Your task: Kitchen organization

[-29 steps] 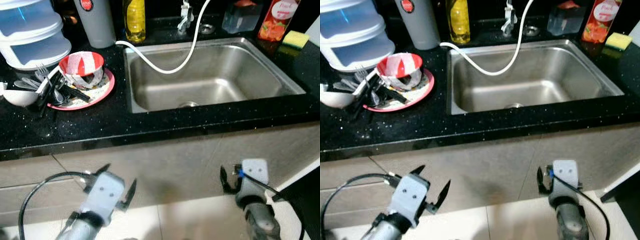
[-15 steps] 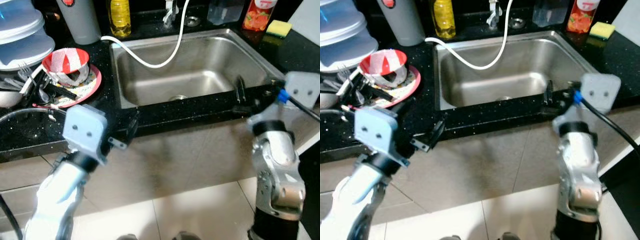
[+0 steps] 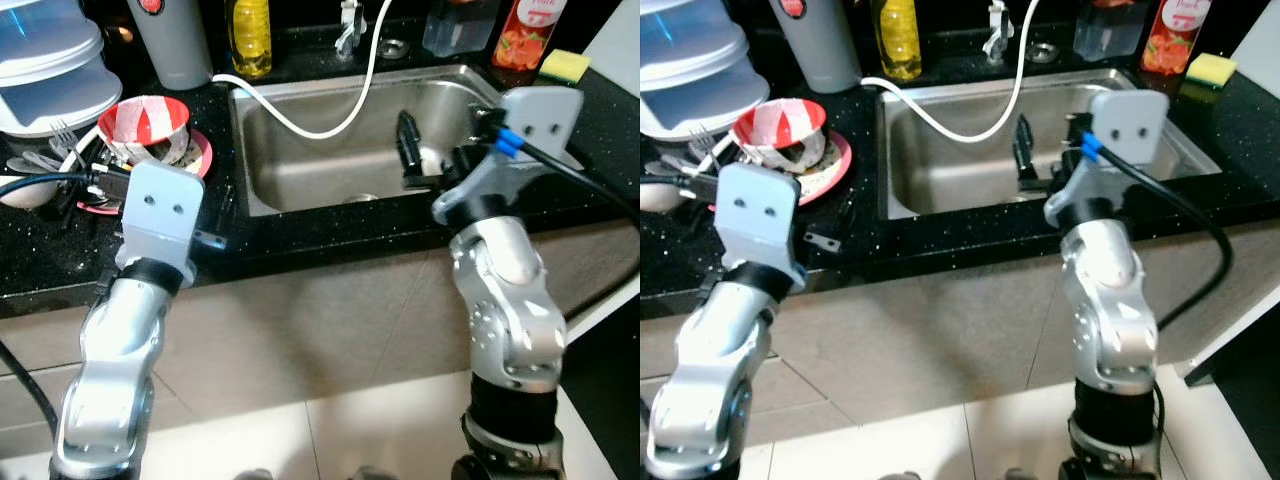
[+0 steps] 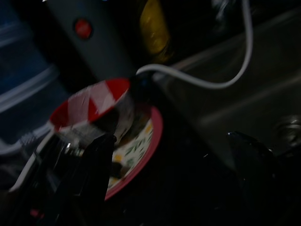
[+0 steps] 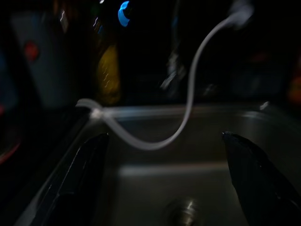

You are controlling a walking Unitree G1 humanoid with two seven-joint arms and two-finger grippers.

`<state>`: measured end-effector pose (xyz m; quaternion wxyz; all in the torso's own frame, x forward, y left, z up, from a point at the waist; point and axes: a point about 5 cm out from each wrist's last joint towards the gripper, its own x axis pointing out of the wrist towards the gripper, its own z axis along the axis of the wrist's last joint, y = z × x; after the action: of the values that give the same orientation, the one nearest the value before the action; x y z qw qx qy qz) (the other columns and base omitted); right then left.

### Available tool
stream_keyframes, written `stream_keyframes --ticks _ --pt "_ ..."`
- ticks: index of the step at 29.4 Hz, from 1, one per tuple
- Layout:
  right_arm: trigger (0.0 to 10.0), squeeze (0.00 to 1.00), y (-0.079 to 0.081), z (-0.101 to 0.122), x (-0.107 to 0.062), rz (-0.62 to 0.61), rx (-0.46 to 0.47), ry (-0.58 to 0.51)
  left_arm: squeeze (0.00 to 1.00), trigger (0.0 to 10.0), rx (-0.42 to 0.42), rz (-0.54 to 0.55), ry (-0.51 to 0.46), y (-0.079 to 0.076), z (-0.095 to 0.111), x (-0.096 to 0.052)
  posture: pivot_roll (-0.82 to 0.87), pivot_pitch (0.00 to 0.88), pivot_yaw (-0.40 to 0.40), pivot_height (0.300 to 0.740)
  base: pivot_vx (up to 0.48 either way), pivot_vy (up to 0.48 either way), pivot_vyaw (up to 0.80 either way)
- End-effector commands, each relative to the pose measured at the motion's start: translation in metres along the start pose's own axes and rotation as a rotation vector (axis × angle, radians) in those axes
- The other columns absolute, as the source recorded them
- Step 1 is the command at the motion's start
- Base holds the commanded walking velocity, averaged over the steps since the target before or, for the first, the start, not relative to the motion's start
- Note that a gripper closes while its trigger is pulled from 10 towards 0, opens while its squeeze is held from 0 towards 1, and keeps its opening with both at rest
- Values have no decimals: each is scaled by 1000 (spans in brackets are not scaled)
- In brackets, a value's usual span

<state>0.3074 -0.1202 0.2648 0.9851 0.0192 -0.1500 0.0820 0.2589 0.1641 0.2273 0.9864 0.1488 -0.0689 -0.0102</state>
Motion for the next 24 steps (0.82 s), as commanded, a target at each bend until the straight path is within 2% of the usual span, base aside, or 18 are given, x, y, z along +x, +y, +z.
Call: stream_keyframes --ticks 1,2,3,5,9,13,16,17,20,24 --pt "10000 0 9 -12 5 39 14 72 0 10000 8 33 56 3 -8 3 74 0 20 740 0 0 0" --pt "10000 0 16 -19 14 44 64 116 0 10000 38 30 12 6 -2 10 89 0 15 740 0 0 0" --pt "10000 0 16 -19 14 44 64 116 0 10000 38 30 12 6 -2 10 89 0 15 740 0 0 0" --pt "10000 0 17 -25 21 24 123 155 0 10000 50 42 -26 9 5 14 101 0 12 740 0 0 0" --pt "10000 0 20 -21 24 29 133 123 0 10000 71 74 -40 17 6 14 104 0 13 740 0 0 0" --pt "10000 0 21 -17 21 43 152 79 0 10000 -18 74 -90 17 9 13 86 0 14 740 0 0 0" --pt "10000 0 20 -17 21 43 153 79 0 10000 -32 74 -104 17 10 13 86 0 14 740 0 0 0" --pt "10000 0 20 -18 20 40 157 79 0 10000 -68 80 -129 16 13 13 84 0 11 740 0 0 0" --pt "10000 0 17 -19 20 17 160 68 0 10000 -103 112 -176 18 17 13 73 0 19 740 0 0 0" --pt "10000 0 13 -15 22 -6 145 33 0 10000 -94 131 -208 21 20 15 65 0 23 740 0 0 0"
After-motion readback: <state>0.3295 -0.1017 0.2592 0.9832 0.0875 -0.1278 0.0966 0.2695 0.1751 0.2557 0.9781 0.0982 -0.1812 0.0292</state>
